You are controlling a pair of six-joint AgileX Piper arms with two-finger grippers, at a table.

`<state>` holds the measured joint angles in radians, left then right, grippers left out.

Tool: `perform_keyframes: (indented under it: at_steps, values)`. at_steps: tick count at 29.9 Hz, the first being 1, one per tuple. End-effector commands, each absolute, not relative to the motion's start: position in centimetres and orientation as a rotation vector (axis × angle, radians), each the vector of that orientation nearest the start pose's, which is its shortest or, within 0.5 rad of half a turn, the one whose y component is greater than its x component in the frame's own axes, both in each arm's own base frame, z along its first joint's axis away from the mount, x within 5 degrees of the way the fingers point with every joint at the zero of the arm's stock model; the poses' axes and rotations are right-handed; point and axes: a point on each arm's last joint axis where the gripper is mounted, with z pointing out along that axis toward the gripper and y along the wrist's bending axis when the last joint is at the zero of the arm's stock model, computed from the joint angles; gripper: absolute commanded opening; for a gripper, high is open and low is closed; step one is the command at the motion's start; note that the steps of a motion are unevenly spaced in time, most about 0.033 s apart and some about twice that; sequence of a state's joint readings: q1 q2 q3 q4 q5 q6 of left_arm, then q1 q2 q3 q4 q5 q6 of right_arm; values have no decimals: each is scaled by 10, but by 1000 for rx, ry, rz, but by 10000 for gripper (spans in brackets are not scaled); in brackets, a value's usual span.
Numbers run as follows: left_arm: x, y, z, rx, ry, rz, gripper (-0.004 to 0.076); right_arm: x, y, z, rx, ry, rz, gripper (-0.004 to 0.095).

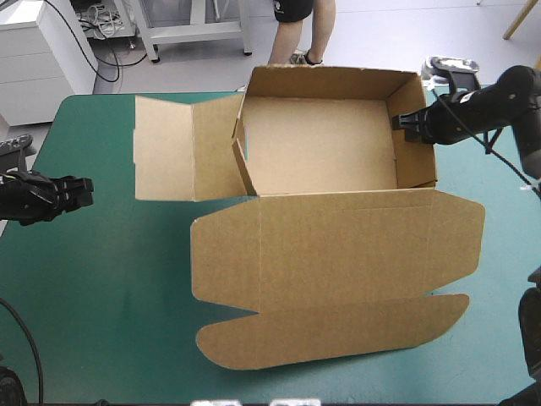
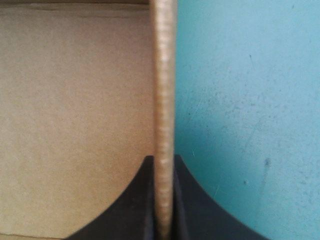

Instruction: Fold the box

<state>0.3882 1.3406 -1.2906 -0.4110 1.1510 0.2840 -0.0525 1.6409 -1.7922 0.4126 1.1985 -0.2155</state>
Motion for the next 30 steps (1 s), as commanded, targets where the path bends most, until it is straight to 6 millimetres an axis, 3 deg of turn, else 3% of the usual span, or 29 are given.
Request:
perform_keyframes:
  at_steps: [1, 9, 15, 21, 30]
  values:
    - [259, 61, 380, -240, 2429, -414, 471, 316, 8, 465, -127, 2254, 484, -22]
    - [271, 44, 392, -117, 2254, -700, 471, 293, 9, 487, -130, 2172, 525, -21]
    - [275, 37, 399, -43, 2150, -825, 470, 288, 20, 496, -172, 2100, 675, -21]
    - [273, 32, 402, -4, 2122, -905, 460, 287, 29, 496, -221, 2097, 688, -22]
    - [267, 23, 405, 77, 2115, -1022, 460, 314, 63, 472, -327, 2145, 752, -21]
